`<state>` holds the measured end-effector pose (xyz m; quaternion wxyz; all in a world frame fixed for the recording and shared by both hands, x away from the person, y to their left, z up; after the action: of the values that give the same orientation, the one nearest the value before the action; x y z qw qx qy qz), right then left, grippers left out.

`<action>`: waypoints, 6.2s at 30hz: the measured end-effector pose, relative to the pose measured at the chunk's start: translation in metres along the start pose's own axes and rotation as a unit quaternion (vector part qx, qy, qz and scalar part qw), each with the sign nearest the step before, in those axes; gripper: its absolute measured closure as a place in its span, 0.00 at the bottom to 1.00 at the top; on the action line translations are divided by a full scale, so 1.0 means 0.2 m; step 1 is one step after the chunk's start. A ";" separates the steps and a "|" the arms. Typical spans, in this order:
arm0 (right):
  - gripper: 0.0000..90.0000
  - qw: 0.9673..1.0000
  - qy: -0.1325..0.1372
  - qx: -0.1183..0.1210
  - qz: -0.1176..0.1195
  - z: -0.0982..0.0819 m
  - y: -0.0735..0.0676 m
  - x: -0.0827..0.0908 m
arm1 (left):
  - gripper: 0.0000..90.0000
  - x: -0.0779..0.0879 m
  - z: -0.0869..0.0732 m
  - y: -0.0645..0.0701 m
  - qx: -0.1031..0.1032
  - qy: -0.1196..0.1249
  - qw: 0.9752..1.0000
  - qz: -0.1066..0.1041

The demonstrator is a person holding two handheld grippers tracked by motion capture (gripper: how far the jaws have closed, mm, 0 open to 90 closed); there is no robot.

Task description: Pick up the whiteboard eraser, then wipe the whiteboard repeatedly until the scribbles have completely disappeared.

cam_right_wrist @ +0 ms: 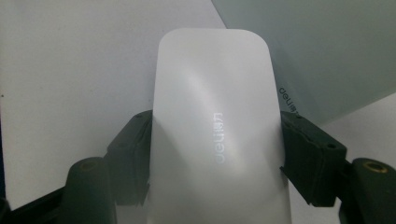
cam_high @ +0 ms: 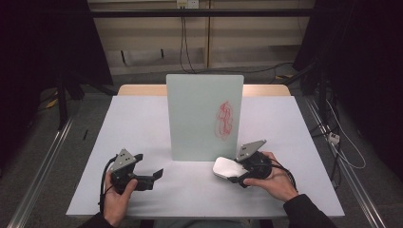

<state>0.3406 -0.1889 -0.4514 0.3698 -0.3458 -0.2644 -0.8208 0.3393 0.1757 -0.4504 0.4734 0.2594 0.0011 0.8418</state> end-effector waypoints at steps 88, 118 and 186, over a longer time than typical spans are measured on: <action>0.35 0.954 0.190 -0.005 -0.231 0.15 0.00 0.24 | 0.04 0.00 -0.02 -0.01 0.014 -0.009 1.000 -0.008; 0.35 0.923 0.239 0.017 -0.301 0.43 0.17 0.29 | 0.04 0.01 -0.01 -0.02 0.025 -0.003 1.000 -0.015; 0.35 0.928 0.205 0.029 -0.311 0.49 0.24 0.26 | 0.04 0.01 -0.02 -0.01 0.023 -0.008 1.000 -0.017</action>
<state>0.3896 -0.1708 -0.3428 0.1514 -0.0600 -0.3008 -0.9397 0.3394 0.1787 -0.4532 0.4819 0.2768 0.0209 0.8311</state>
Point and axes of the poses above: each handheld gripper's, and its own axes: x roughly backward along the jaws, z roughly out of its top, y roughly to its right, the point moved 3 cm from there along -x, roughly forward along the jaws, and after that the axes turned 14 degrees about -z, right-handed, at the moved point
